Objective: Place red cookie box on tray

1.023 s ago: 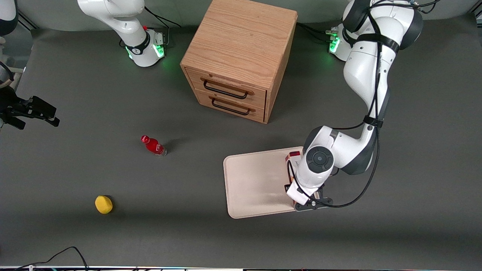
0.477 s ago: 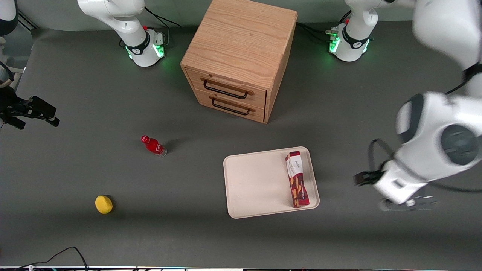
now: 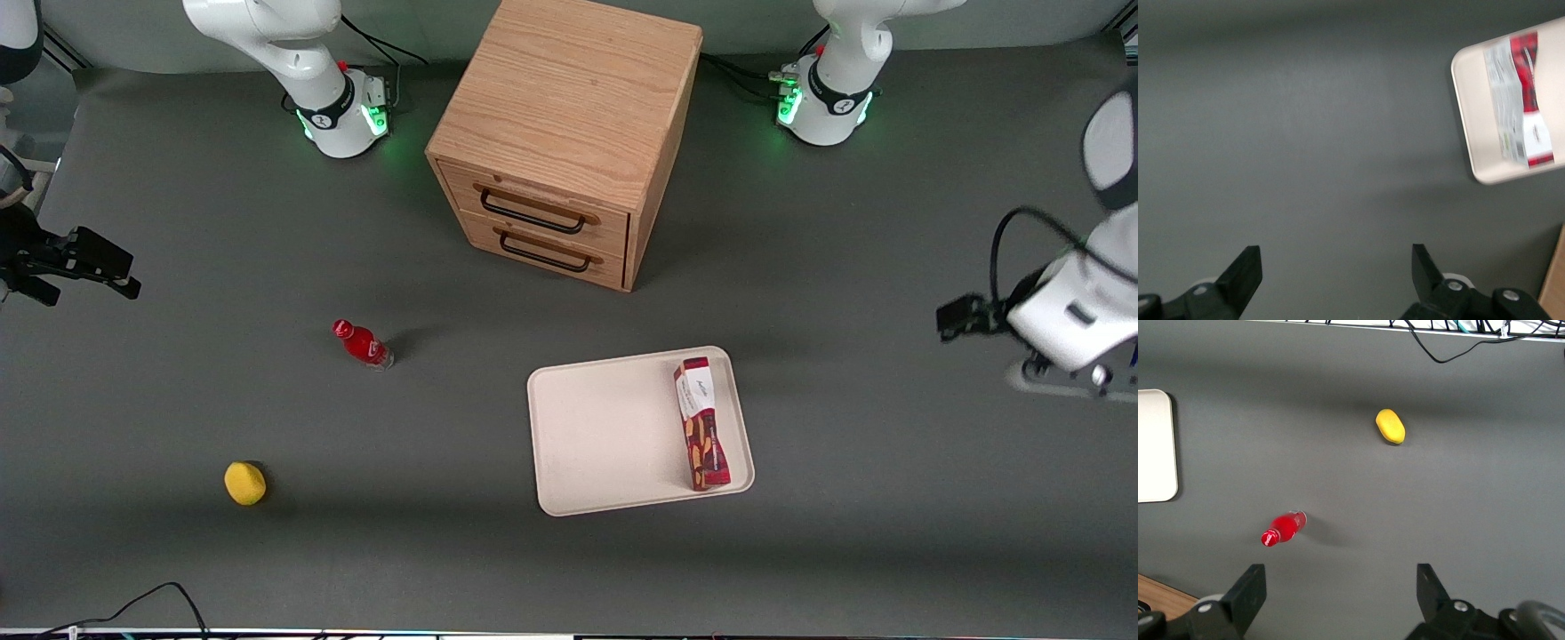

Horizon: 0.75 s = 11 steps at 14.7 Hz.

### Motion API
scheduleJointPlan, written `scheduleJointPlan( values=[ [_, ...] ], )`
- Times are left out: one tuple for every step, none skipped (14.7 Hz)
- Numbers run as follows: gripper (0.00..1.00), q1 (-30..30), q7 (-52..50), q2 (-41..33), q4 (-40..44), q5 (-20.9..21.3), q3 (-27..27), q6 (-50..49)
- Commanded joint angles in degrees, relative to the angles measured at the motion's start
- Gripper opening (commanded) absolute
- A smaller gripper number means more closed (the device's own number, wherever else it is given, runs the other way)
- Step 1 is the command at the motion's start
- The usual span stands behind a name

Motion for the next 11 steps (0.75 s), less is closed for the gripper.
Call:
scheduleJointPlan(
  values=[
    [1.00, 3.98, 5.95, -11.92, -12.85, -3.40, -0.15, 1.12],
    [1.00, 4.16, 6.13, -13.77, -14.35, -3.50, -0.15, 1.03],
    [1.00, 4.16, 6.14, -14.40, -14.46, -3.50, -0.06, 0.25],
    [1.00, 4.08, 6.40, -14.66, -14.37, -3.41, 0.03, -0.80],
    [1.00, 3.99, 6.57, -14.84, -14.11, -3.23, 0.03, -0.99],
    [1.00, 3.90, 6.84, -14.75, -13.24, -3.23, 0.03, -1.34],
    [1.00, 3.90, 7.01, -14.49, -12.10, -3.23, 0.03, -2.04],
    [1.00, 3.99, 6.93, -14.14, -11.04, -3.23, 0.03, -3.18],
    [1.00, 4.08, 7.01, -14.05, -10.68, -3.32, 0.12, -3.36],
    [1.00, 4.08, 7.02, -13.96, -10.16, -3.41, 0.12, -3.54],
    [1.00, 4.16, 7.10, -13.96, -9.80, -3.58, 0.12, -3.97]
  ],
)
